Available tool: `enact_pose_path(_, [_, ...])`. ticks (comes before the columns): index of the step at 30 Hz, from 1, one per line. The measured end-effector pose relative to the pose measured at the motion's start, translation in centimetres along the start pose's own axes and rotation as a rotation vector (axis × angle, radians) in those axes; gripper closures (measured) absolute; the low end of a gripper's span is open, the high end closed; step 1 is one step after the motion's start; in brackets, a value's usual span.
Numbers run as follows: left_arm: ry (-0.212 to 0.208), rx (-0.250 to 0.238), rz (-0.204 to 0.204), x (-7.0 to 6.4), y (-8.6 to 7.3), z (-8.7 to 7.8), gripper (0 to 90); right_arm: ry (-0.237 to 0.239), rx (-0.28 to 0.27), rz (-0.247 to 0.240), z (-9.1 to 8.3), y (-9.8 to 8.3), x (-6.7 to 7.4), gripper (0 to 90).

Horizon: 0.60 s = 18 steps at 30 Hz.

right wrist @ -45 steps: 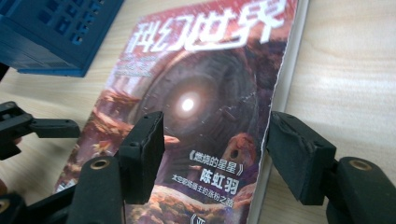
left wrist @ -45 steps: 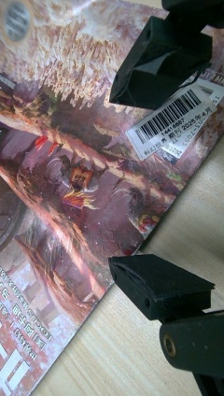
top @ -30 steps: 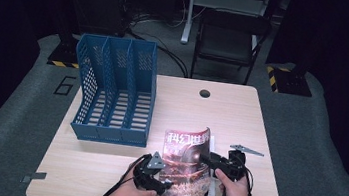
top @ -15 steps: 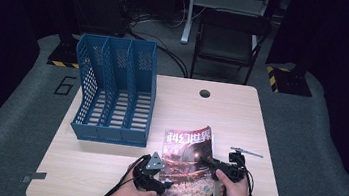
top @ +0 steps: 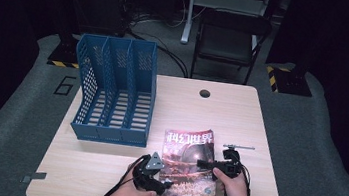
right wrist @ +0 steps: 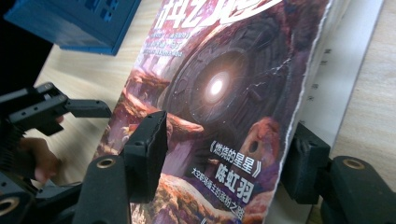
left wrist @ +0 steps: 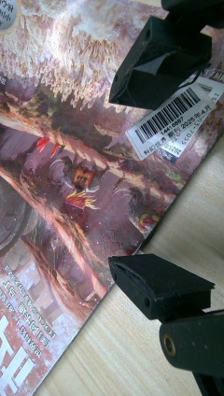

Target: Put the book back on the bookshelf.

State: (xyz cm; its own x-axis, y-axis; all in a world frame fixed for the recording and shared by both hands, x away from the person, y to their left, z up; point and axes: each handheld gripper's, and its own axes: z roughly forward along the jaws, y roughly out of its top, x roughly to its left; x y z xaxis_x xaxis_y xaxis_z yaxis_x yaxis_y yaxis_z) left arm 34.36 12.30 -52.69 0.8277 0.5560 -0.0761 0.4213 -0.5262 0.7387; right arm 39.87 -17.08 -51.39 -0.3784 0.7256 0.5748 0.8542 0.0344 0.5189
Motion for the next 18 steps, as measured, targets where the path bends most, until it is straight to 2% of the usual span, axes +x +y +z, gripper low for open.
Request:
enact_pose_path(4, [-0.011,-0.003,-0.005,0.0,0.0,0.0,18.2,-0.018,0.019,-0.031,0.2,0.0,0.4,39.5])
enact_pose_path(5, [-0.011,-0.004,-0.005,0.0,0.0,0.0,18.2,-0.026,0.025,-0.062,0.2,0.1,0.5,38.9])
enact_pose_path(6, [-0.011,-0.004,-0.005,0.0,-0.1,0.0,18.2,-0.025,0.044,-0.053,0.3,0.1,0.8,37.3])
enact_pose_path(8, [-0.004,-0.002,-0.005,0.0,-0.1,0.0,18.2,-0.018,0.050,-0.090,0.5,0.1,0.9,32.8])
enact_pose_path(10, [-0.002,-0.006,-0.007,0.0,-0.1,0.0,18.2,-0.007,0.058,-0.093,0.6,0.1,1.0,28.7])
enact_pose_path(13, [-0.009,0.000,-0.006,0.0,-0.1,-0.1,18.2,0.011,0.065,-0.092,0.6,0.1,1.0,27.8])
enact_pose_path(15, [-0.013,-0.003,-0.005,0.0,-0.1,0.0,18.2,0.002,0.069,-0.100,0.6,0.1,1.0,32.1])
enact_pose_path(16, [-0.015,-0.003,-0.004,0.1,-0.1,0.0,18.2,-0.011,0.068,-0.104,0.6,0.1,1.0,36.9])
enact_pose_path(17, [-0.016,-0.003,-0.003,0.1,0.0,0.0,18.2,-0.016,0.074,-0.088,0.5,0.1,1.0,41.0])
enact_pose_path(18, [-0.016,-0.002,-0.003,0.1,0.0,0.0,18.2,-0.015,0.072,-0.101,0.4,0.2,0.7,44.6])
